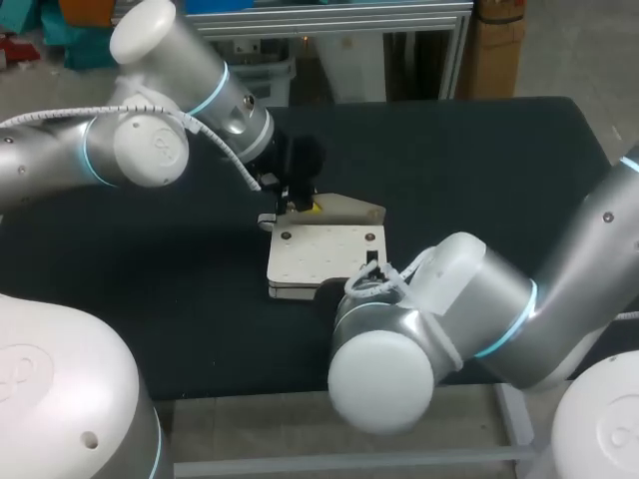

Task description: Pick up the bag, open it, inspect its contents, close it, and place it on the opposite side

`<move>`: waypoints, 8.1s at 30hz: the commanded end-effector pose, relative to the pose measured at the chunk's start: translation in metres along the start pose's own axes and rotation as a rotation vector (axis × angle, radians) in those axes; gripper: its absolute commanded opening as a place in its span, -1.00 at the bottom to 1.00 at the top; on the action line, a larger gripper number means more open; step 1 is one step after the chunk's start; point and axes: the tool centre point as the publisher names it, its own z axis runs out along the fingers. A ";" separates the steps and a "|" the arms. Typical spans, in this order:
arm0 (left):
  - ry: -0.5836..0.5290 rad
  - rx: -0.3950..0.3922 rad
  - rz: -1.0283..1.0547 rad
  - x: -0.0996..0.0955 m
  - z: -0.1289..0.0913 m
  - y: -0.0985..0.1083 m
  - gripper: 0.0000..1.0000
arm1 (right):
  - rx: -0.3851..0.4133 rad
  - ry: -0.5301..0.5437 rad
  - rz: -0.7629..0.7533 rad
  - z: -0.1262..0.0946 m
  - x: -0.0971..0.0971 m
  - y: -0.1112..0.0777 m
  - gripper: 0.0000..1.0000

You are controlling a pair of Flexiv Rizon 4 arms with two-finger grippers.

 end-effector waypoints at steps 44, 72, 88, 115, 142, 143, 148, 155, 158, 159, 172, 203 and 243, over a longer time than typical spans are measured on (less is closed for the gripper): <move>-0.035 0.091 0.290 0.049 0.011 0.005 -1.00 | -0.014 -0.214 0.044 -0.001 0.002 -0.003 -1.00; 0.086 0.027 0.467 0.071 0.028 0.023 0.27 | -0.014 -0.214 0.044 -0.001 0.002 -0.003 -1.00; -0.115 0.157 0.371 0.062 -0.011 0.006 0.55 | -0.014 -0.214 0.044 -0.001 0.002 -0.003 -1.00; -0.095 0.074 0.372 0.078 -0.002 0.005 -1.00 | -0.014 -0.214 0.044 -0.001 0.002 -0.003 -1.00; -0.016 0.078 0.351 0.096 0.013 0.022 -0.55 | -0.014 -0.214 0.044 -0.001 0.002 -0.003 -1.00; -0.017 0.079 0.351 0.096 0.012 0.022 -0.49 | -0.014 -0.214 0.044 -0.001 0.002 -0.003 -1.00; -0.021 0.083 0.358 0.094 0.006 0.020 -0.43 | -0.014 -0.214 0.044 -0.001 0.002 -0.003 -1.00; -0.053 0.109 0.364 0.087 -0.003 0.015 -0.44 | -0.014 -0.214 0.044 -0.001 0.002 -0.003 -1.00; -0.062 0.138 0.365 0.082 -0.009 0.012 -0.37 | -0.014 -0.214 0.044 -0.001 0.002 -0.003 -1.00; -0.068 0.143 0.365 0.081 -0.011 0.012 -0.32 | -0.014 -0.214 0.044 -0.001 0.002 -0.003 -1.00; -0.071 0.249 0.335 0.068 -0.033 0.001 -0.06 | -0.014 -0.214 0.044 -0.001 0.002 -0.003 -1.00; -0.036 0.254 -0.092 0.048 -0.053 0.000 1.00 | -0.136 -0.195 0.169 -0.050 -0.032 -0.009 1.00; -0.044 0.119 -0.203 0.055 -0.062 0.021 1.00 | -0.353 0.032 0.097 -0.095 -0.052 -0.022 1.00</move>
